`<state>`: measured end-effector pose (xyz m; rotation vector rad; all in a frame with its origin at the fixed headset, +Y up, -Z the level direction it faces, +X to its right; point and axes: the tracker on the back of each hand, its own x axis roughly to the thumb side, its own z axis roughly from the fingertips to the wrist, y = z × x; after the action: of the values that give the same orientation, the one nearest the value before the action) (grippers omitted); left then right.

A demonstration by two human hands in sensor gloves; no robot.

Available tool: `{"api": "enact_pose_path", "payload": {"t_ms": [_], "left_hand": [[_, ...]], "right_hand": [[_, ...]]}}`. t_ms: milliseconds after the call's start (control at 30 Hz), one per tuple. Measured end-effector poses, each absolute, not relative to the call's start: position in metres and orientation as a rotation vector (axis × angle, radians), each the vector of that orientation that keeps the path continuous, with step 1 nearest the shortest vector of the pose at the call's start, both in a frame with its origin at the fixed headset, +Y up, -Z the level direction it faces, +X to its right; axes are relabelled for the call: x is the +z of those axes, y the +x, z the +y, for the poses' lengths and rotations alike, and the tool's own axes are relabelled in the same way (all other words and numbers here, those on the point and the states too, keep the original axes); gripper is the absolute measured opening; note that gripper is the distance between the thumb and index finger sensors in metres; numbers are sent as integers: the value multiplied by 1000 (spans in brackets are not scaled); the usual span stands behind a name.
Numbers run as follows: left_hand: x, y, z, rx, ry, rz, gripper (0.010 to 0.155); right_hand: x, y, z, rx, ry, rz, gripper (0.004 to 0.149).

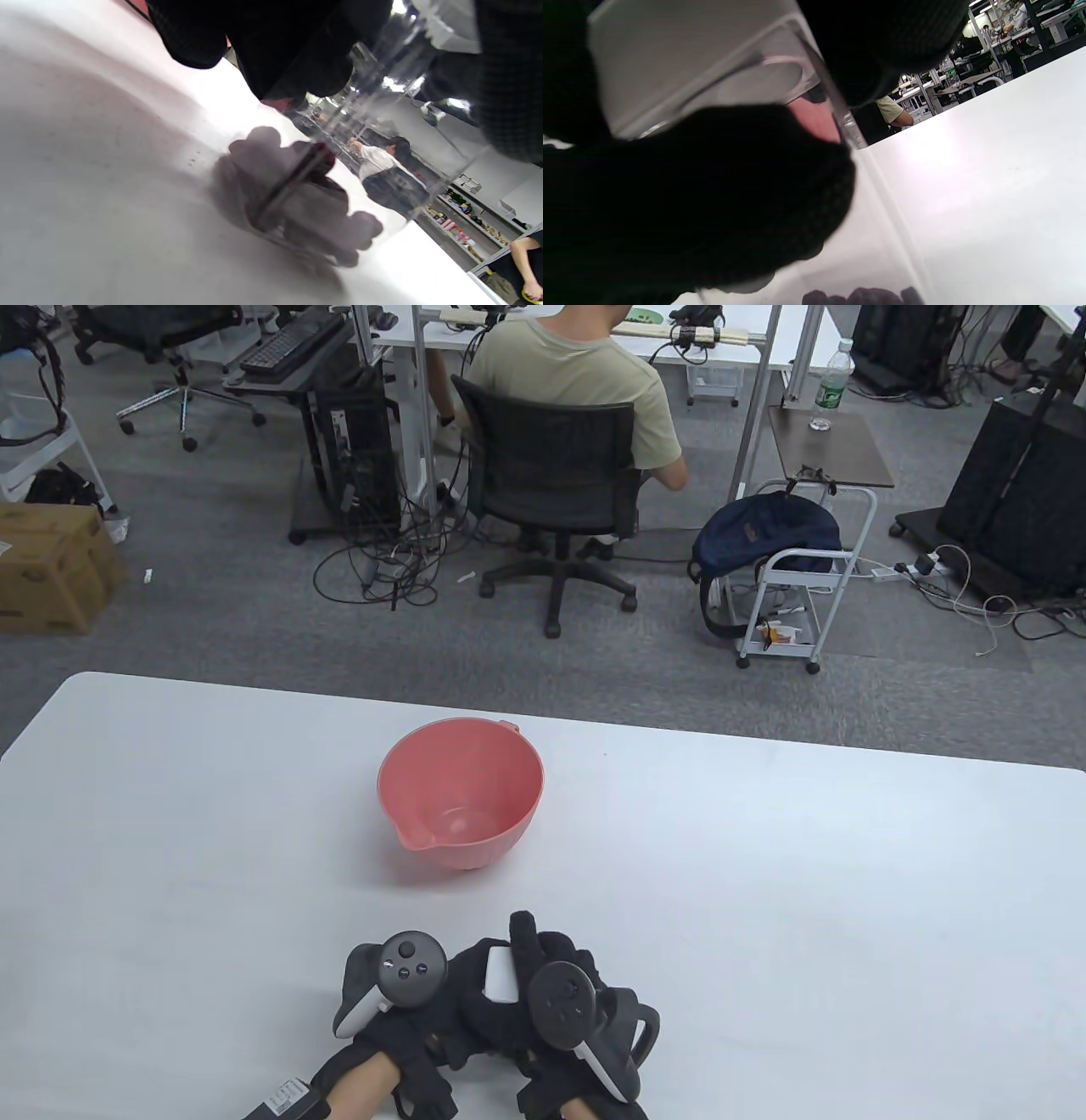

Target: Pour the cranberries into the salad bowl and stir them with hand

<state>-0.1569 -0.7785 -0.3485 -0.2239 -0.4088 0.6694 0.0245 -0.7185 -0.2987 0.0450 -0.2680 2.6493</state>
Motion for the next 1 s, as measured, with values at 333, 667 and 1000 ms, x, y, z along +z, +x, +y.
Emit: {"api": "enact_pose_path", "payload": {"t_ms": [333, 667, 1000], "left_hand": [[-343, -158, -776, 653, -106, -366, 101], [-342, -158, -776, 690, -131, -347, 95], [-343, -162, -779, 739, -222, -447, 98]], "right_hand": [[-302, 34, -724, 2489, 62, -241, 100], [-317, 52, -737, 2277, 83, -183, 96], [-324, 62, -743, 2107, 329, 159, 82]]}}
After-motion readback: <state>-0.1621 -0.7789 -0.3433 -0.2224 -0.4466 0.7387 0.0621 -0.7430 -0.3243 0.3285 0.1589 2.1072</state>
